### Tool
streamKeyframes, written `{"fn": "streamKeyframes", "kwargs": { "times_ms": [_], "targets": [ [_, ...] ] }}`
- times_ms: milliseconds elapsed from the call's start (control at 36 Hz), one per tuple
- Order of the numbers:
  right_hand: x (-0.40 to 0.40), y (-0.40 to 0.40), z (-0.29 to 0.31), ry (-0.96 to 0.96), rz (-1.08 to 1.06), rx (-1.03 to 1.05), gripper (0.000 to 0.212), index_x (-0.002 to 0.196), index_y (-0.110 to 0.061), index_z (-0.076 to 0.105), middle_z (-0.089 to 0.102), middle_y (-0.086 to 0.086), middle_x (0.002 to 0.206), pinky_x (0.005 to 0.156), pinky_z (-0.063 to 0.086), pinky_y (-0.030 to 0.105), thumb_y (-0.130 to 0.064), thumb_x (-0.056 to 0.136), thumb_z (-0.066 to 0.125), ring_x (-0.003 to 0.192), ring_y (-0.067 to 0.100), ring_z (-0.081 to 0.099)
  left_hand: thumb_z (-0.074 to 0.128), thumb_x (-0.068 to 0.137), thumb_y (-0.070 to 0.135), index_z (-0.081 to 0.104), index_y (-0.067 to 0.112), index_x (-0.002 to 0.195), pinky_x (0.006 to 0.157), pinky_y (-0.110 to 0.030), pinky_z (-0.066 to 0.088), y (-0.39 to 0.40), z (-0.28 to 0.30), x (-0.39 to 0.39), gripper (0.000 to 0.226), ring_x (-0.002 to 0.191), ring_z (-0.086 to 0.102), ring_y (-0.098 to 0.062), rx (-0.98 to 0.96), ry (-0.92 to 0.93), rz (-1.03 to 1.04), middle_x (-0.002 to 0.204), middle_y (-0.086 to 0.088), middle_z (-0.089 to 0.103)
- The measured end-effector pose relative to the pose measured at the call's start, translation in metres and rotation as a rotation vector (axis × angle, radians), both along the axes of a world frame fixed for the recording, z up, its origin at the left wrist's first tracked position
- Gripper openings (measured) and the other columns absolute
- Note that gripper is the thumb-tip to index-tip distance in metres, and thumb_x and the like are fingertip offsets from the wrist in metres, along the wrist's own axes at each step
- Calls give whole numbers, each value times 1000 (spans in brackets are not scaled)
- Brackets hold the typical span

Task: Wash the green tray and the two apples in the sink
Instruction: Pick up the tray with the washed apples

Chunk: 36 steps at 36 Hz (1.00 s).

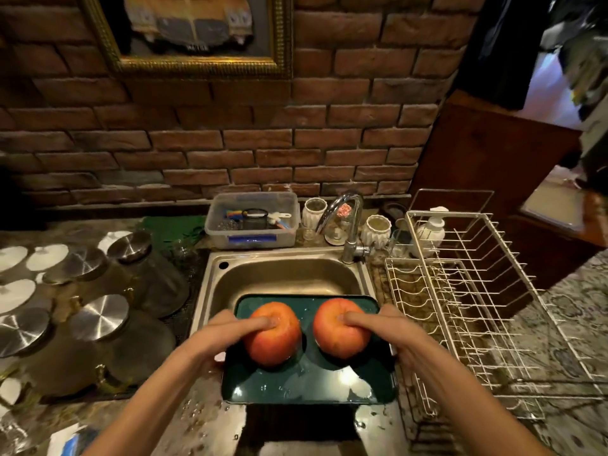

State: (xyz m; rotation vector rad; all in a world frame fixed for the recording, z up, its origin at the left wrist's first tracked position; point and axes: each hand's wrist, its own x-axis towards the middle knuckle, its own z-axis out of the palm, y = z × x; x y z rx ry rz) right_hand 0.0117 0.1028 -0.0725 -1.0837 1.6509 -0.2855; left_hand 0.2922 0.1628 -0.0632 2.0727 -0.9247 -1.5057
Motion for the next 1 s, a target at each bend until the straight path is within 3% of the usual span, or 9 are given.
{"fn": "streamKeyframes", "kwargs": {
  "times_ms": [278,417,472,583,667,778,861,917,1000],
  "targets": [
    [-6,-29,80,13,66,-36,69,107,-12,55,62,12,98,68,51,35,-56,61,84,88,25,61,80,37,73,58,19,114,62,-34,52,-37,70,2,96,94,64,-27,-19,-50,-100,112,-11,62],
    [-24,-45,109,22,44,-52,69,113,-22,50,56,10,110,63,49,39,-53,62,84,92,27,57,81,57,67,48,23,119,60,-34,49,-59,95,-14,83,86,57,-24,-55,-63,-115,102,-7,54],
    [-34,-51,117,23,48,-31,70,115,-22,49,53,11,117,74,50,48,-52,63,84,102,32,56,79,59,66,47,26,122,58,-32,47,-67,102,-23,81,86,58,-26,-51,-51,-124,101,-8,54],
    [-58,-62,130,44,10,-42,78,127,-21,48,49,8,102,70,48,50,-51,64,83,93,30,53,78,59,68,46,26,126,47,-25,48,-83,110,-49,86,80,58,-26,-58,-40,-146,101,-10,53],
    [-81,-70,138,93,5,-60,92,137,-20,45,50,16,129,84,48,59,-54,61,85,112,38,53,79,54,70,44,27,118,42,-22,49,-93,114,-72,84,75,57,-27,-62,-32,-141,91,-9,50],
    [-116,-81,144,134,-32,-57,86,132,-23,45,39,20,150,85,43,60,-55,62,84,118,40,48,82,32,72,49,29,117,60,-36,57,-109,110,-111,101,83,63,-31,-76,21,-144,98,-13,54],
    [-145,-90,143,160,-53,-51,101,148,-19,38,41,22,145,76,48,50,-57,66,82,110,37,53,85,35,69,51,26,119,75,-47,59,-121,104,-141,101,92,65,-36,-79,83,-145,105,-16,56],
    [-165,-96,141,161,-65,-49,104,151,-18,36,41,21,146,71,47,46,-58,66,81,111,38,53,84,43,70,49,26,122,71,-44,58,-129,102,-159,97,94,62,-33,-65,80,-180,107,-13,54],
    [-195,-105,136,159,-107,-31,107,153,-20,31,31,23,155,93,42,61,-58,66,81,134,47,41,83,46,70,48,24,129,71,-43,56,-142,98,-187,101,94,59,-31,-43,85,-234,115,-12,53]
  ]
}}
